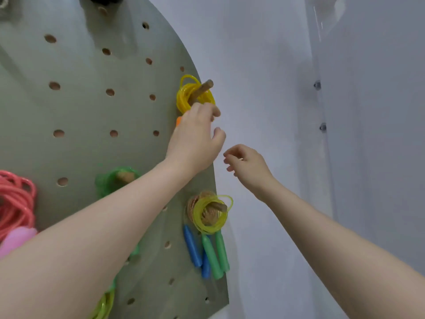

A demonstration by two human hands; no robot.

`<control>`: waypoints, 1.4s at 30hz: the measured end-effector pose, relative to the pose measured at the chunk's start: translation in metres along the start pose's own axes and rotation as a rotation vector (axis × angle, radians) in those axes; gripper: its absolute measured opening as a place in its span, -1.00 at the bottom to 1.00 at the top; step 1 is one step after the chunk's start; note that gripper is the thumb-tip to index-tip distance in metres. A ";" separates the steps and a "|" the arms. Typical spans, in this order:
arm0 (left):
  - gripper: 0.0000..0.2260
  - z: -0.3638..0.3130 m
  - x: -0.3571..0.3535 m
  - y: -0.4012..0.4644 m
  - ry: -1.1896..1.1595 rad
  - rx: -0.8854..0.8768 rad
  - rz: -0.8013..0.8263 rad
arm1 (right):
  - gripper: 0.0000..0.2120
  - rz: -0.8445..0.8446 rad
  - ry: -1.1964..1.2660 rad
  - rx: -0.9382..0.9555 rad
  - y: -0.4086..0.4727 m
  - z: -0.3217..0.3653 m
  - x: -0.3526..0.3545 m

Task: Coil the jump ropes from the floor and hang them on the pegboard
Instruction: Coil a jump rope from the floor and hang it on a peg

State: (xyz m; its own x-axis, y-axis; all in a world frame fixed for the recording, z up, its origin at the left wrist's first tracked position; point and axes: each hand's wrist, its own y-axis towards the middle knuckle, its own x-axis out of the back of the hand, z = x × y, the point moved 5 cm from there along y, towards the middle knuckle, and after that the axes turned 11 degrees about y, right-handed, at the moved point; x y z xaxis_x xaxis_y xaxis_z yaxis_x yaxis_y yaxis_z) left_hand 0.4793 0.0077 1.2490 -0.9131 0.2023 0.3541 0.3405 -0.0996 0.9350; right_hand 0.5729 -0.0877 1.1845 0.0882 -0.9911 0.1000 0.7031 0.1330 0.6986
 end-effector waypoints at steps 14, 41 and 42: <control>-0.85 -0.101 -0.219 -0.344 -0.425 0.654 0.997 | -0.75 0.829 -0.292 -0.876 -0.281 -0.273 0.081; -0.82 -0.123 -0.401 -1.079 -0.214 0.950 1.794 | -0.64 1.035 -0.598 -1.454 -0.937 -0.734 0.078; -0.82 -0.124 -0.406 -1.102 -0.215 0.970 1.791 | -0.63 1.041 -0.613 -1.435 -0.955 -0.748 0.076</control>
State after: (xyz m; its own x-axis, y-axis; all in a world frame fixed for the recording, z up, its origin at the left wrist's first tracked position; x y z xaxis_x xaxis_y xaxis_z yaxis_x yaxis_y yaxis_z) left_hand 0.4472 -0.0855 0.0726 0.5168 0.5831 0.6269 0.6890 0.1514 -0.7088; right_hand 0.4359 -0.2970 -0.0052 0.8110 -0.3448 0.4726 0.5497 0.1730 -0.8172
